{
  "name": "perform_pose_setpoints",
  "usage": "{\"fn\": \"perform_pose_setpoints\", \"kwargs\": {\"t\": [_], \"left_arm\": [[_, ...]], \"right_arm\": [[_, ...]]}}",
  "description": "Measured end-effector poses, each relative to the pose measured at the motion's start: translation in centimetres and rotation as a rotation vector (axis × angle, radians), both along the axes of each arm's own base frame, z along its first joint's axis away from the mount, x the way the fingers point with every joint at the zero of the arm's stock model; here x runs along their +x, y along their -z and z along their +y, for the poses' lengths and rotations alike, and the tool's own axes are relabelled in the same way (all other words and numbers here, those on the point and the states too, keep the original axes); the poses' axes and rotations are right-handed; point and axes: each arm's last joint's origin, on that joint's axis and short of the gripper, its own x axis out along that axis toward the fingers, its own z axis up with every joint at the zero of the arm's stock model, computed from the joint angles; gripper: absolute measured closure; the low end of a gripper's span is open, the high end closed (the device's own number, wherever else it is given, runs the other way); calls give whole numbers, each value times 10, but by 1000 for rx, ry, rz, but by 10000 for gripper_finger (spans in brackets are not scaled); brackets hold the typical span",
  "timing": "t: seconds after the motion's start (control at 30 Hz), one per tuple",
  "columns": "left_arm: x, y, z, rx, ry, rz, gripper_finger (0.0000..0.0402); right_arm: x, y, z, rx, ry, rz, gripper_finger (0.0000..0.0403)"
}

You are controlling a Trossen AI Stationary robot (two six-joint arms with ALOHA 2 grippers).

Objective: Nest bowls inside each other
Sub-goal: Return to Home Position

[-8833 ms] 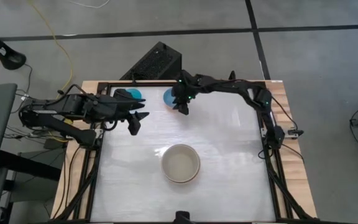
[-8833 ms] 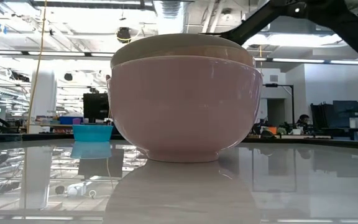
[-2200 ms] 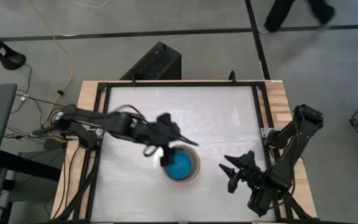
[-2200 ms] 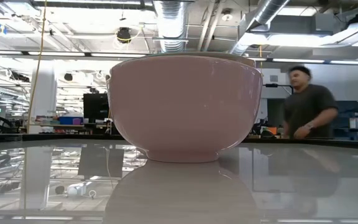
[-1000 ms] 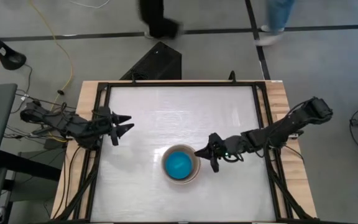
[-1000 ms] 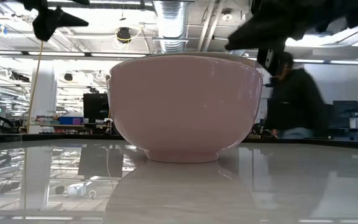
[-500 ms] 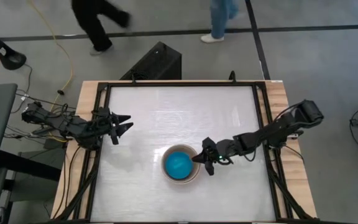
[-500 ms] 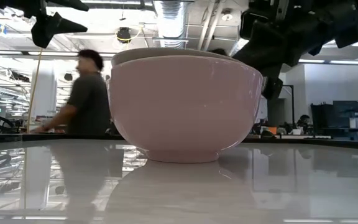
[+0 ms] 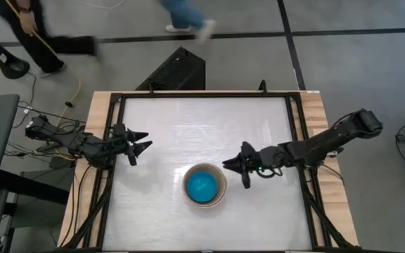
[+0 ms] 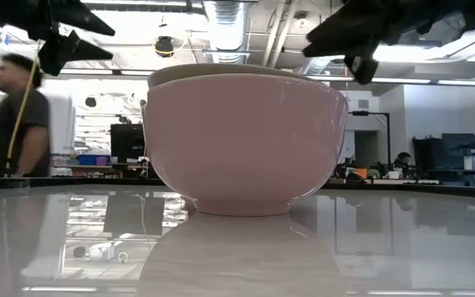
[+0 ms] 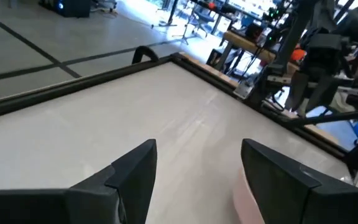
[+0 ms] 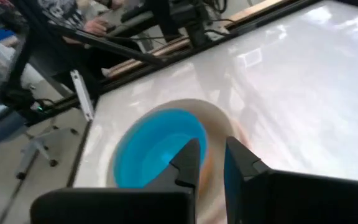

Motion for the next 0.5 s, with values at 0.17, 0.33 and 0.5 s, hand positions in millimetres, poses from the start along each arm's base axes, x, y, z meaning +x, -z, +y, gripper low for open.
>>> {"fn": "perform_pose_setpoints", "kwargs": {"t": [0.17,0.33,0.5], "left_arm": [[-11,8,5,10,-10,-32,178],[-26,15,11,25,-17,-40,178],[-42,17,18,32,-26,-55,178]], "right_arm": [[-28,-16,-14,-64,47,33,359],[-56,-20,-33,-86,102,45,360],[-91,-12,-47,-48,137,-57,360]]}}
